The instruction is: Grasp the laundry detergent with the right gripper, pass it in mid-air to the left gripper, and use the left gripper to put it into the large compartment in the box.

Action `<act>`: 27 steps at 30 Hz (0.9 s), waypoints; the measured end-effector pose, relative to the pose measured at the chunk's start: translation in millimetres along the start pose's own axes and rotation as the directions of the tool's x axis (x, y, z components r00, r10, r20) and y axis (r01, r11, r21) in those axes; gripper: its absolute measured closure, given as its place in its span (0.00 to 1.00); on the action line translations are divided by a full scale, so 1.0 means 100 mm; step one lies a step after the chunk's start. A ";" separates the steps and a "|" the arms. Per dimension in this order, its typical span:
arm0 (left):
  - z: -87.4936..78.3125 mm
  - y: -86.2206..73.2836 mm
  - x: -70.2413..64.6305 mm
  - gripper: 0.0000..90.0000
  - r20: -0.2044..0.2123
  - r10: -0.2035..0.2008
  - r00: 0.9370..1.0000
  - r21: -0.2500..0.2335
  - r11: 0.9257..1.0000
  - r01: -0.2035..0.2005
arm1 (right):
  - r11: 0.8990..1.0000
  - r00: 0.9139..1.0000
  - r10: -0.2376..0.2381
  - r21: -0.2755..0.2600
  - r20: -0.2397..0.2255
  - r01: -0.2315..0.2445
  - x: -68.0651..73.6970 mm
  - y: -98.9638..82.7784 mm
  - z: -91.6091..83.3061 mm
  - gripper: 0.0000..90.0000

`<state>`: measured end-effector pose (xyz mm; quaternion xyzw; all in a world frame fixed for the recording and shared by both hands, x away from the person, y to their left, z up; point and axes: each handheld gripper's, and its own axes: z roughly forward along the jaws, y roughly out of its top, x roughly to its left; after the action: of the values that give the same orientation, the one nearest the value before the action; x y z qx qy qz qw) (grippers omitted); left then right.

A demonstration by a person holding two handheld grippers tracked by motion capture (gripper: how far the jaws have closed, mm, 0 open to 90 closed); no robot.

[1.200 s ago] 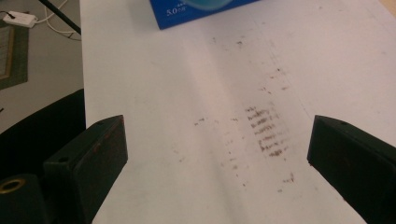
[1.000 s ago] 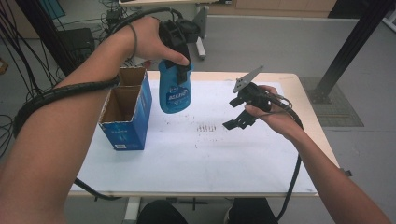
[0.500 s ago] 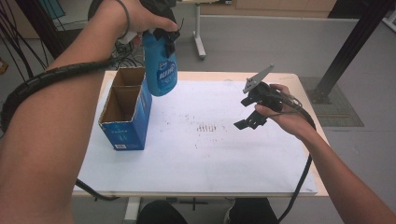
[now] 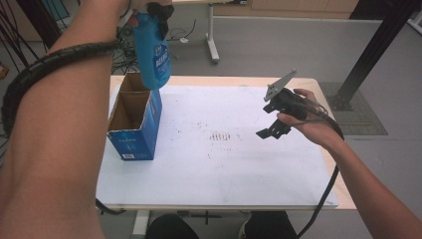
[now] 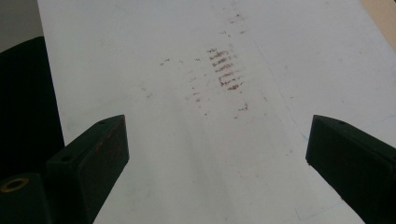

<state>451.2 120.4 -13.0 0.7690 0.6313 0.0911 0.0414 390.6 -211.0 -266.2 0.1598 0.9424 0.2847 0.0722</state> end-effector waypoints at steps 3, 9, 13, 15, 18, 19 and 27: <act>-0.03 0.00 0.05 0.41 -0.005 -0.031 0.999 -0.002 1.000 0.031 | 1.000 1.000 -0.003 0.003 0.005 0.003 0.00 -0.01 -0.02 0.06; -0.10 -0.02 0.25 0.41 0.011 -0.138 0.990 -0.008 0.990 0.138 | 1.000 1.000 -0.006 0.014 0.014 0.006 0.00 -0.03 -0.04 0.06; -0.15 -0.04 0.36 0.41 -0.005 -0.192 0.981 -0.021 0.981 0.191 | 1.000 1.000 -0.006 0.021 0.018 0.006 -0.01 -0.05 -0.06 0.06; -0.17 -0.05 0.41 0.41 -0.009 -0.216 0.976 -0.027 0.976 0.216 | 1.000 1.000 -0.006 0.020 0.021 0.005 -0.01 -0.06 -0.06 0.06; -0.19 -0.08 0.48 0.41 -0.006 -0.245 0.970 -0.038 0.969 0.244 | 1.000 1.000 -0.002 0.022 0.023 0.002 -0.02 -0.08 -0.07 0.06; -0.19 -0.09 0.50 0.41 -0.004 -0.251 0.968 -0.039 0.967 0.251 | 1.000 1.000 -0.003 0.024 0.023 0.003 -0.02 -0.08 -0.07 0.06; -0.18 -0.16 0.63 0.41 -0.014 -0.291 0.957 -0.047 0.956 0.290 | 1.000 1.000 -0.003 0.030 0.027 0.002 -0.02 -0.10 -0.07 0.06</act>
<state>444.3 184.5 7.6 0.6658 0.7357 0.1062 0.0648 388.6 -223.6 -265.6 0.1637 0.9458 0.2681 0.0828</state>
